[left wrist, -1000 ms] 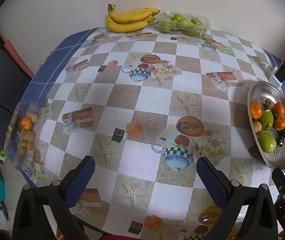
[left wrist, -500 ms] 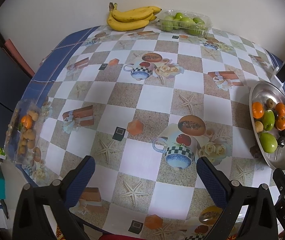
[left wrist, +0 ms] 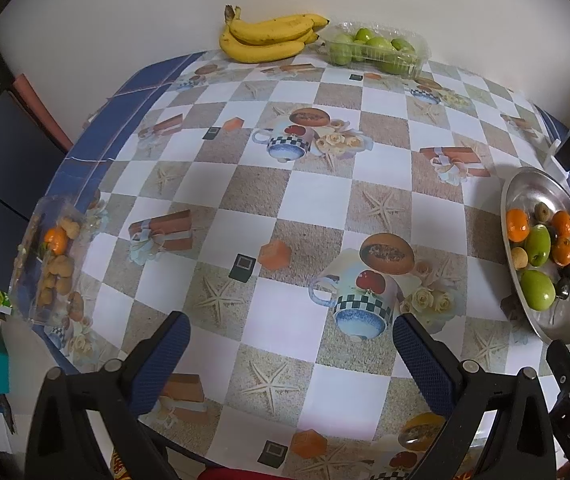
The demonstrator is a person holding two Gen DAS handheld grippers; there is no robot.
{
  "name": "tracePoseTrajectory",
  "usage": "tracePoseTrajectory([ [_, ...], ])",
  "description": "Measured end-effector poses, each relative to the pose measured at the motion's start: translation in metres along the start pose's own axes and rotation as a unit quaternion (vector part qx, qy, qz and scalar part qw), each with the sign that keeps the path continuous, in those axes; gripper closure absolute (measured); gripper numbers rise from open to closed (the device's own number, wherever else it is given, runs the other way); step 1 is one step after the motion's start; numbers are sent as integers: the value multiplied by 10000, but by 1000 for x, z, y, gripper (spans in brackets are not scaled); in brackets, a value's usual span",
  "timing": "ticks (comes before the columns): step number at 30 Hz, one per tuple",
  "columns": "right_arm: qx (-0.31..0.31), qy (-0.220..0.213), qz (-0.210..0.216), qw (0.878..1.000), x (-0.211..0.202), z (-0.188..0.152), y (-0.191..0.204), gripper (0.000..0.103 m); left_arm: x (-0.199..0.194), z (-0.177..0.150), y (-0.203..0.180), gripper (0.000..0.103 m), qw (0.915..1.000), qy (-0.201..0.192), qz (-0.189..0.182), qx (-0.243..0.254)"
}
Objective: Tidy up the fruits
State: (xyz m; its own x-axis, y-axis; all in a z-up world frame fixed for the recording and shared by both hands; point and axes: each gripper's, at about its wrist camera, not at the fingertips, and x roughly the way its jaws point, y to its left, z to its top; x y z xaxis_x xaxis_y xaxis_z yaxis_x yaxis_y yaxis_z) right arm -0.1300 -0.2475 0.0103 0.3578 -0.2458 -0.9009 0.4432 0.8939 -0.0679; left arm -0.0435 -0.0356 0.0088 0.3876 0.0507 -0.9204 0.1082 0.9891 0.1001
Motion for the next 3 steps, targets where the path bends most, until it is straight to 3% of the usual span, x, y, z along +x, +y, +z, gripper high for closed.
tracePoseTrajectory([
  [3, -3, -4, 2, 10000, 0, 0, 0, 2, -1, 0, 0, 0, 10000, -18, -18, -9],
])
